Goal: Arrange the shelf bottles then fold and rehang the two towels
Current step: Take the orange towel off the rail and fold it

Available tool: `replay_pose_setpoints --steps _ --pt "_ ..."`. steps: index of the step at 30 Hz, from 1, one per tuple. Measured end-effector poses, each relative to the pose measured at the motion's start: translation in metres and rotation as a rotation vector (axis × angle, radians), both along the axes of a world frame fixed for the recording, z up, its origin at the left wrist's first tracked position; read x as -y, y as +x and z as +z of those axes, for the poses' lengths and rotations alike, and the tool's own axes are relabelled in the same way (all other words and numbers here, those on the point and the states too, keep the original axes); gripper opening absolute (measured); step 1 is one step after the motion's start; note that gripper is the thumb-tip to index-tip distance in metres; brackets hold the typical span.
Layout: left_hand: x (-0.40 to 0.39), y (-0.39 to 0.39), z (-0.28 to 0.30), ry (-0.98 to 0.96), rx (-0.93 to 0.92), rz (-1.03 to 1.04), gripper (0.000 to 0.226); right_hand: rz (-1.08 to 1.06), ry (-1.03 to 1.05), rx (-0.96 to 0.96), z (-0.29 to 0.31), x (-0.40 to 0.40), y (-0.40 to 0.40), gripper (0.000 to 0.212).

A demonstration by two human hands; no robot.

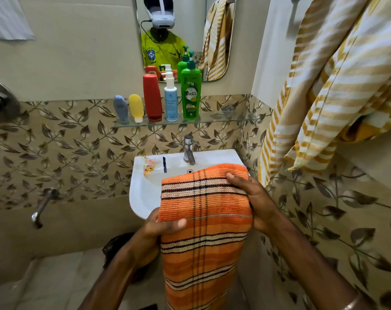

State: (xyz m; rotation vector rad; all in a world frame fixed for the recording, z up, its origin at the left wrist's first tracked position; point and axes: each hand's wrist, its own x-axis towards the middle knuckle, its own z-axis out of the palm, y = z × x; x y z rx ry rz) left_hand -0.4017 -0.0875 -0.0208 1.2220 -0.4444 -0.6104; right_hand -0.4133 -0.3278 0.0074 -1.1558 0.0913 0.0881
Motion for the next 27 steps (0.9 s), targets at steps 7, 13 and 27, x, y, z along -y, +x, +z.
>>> replay_pose_setpoints --steps 7,13,27 --pt "0.004 0.006 0.01 0.021 0.067 0.14 0.029 -0.001 0.032 -0.061 0.001 0.0 -0.002 0.051" --pt "-0.002 0.022 0.024 0.061 0.16 0.133 0.05 0.13 -0.061 0.002 -0.016 0.003 -0.009 0.071" --pt "0.005 0.047 0.051 0.439 0.052 0.249 0.026 -0.25 -0.508 0.127 -0.009 0.001 -0.009 0.067"
